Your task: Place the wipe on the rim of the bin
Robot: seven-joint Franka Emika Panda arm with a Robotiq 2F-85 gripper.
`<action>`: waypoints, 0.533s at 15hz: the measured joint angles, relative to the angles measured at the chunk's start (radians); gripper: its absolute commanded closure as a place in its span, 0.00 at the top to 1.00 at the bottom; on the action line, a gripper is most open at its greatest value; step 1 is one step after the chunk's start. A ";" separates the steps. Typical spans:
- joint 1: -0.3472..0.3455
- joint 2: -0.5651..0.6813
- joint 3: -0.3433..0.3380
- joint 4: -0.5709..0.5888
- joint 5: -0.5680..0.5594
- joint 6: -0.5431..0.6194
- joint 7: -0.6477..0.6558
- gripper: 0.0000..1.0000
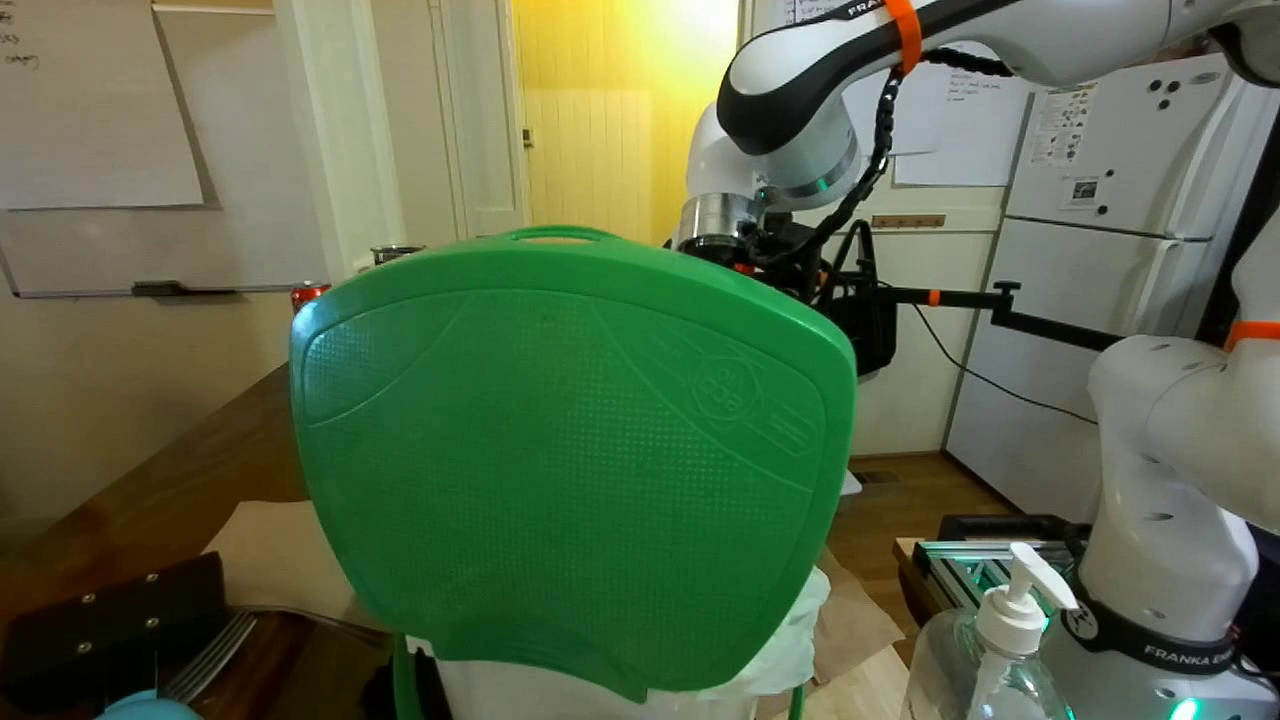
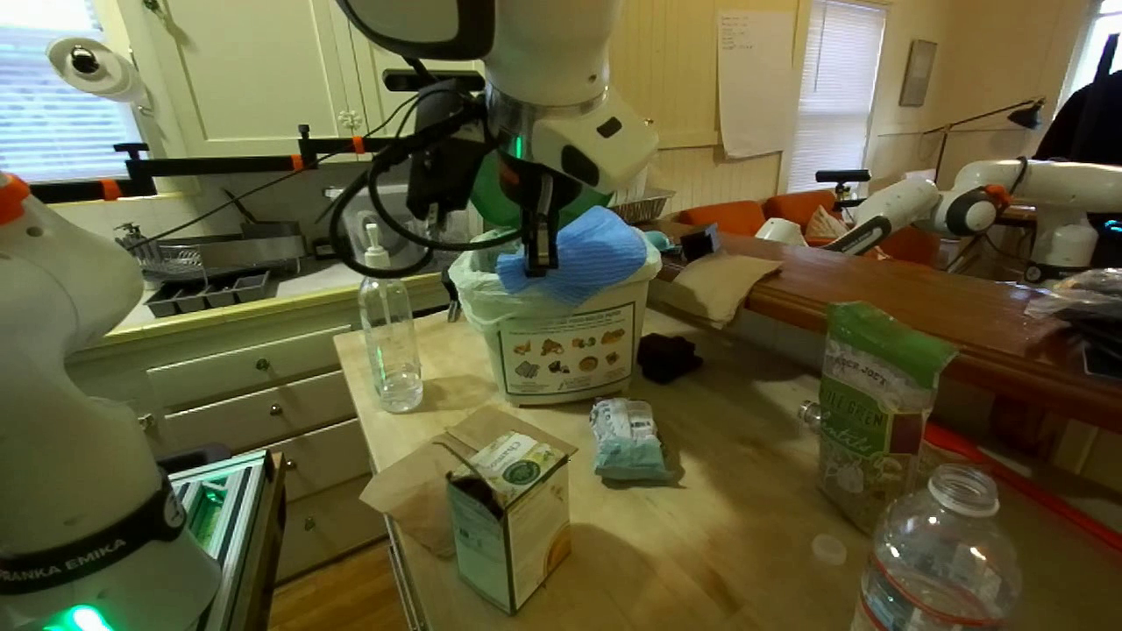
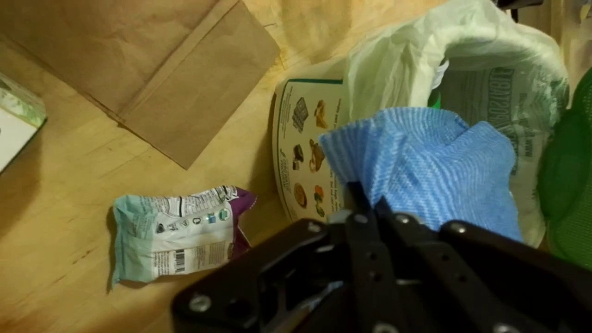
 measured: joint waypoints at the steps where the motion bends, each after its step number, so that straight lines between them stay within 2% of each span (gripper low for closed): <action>1: 0.000 0.000 0.000 -0.005 -0.009 0.000 0.025 0.00; 4: 0.000 0.003 0.000 -0.020 -0.015 0.001 0.070 0.02; 5: 0.001 0.006 0.000 -0.021 -0.015 0.001 0.072 0.22; 8: 0.004 0.009 0.000 -0.022 -0.015 0.001 0.072 0.41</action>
